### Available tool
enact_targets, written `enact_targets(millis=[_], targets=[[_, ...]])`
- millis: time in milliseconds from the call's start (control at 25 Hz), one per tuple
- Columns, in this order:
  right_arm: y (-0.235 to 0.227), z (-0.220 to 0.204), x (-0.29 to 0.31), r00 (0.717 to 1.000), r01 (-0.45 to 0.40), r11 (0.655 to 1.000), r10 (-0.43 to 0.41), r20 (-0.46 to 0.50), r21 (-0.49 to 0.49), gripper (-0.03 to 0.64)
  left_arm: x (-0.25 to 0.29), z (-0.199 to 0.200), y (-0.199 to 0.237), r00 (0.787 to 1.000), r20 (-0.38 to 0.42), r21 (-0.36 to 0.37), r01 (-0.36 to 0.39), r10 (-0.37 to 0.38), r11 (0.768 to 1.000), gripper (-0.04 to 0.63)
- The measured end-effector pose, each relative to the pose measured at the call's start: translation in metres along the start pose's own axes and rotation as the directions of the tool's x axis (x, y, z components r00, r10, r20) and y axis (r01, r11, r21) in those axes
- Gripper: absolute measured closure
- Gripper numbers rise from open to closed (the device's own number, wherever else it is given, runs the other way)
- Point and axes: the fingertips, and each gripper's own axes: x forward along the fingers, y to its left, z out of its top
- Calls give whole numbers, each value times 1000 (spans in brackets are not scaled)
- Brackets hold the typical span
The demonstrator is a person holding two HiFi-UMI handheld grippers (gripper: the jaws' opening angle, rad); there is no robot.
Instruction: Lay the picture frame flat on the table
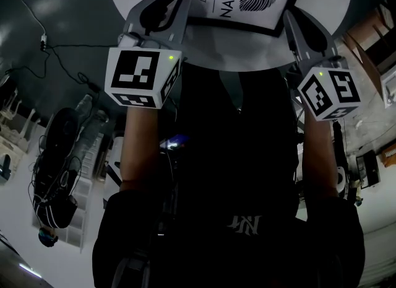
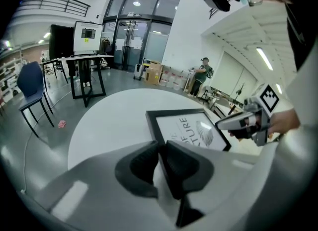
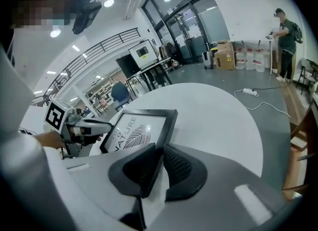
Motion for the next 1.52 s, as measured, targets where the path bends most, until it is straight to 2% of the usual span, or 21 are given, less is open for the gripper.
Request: enact_targets(millis=[360,800,1200,1400,1520], targets=[[0,-9,9,999,45,999,-45,-16,-25,574,6,-13,4,998,-56,10,-8,8,1000,545],[0,-8,9,997,79,995,-80,-5,-67,572,6,-12,4,998,-65,22,-25,26,999,545],[0,-4,6,995,96,989,-95,16,-114,595,-2,-9,8,997,3,3,-82,82,997,543],[3,-5,4,995,94,989,-91,29,-119,618,-6,-10,5,997,18,-1,-71,71,997,592],[7,-4,4,997,78,991,-75,31,-112,618,-8,-9,2,998,22,-6,-60,60,998,592]])
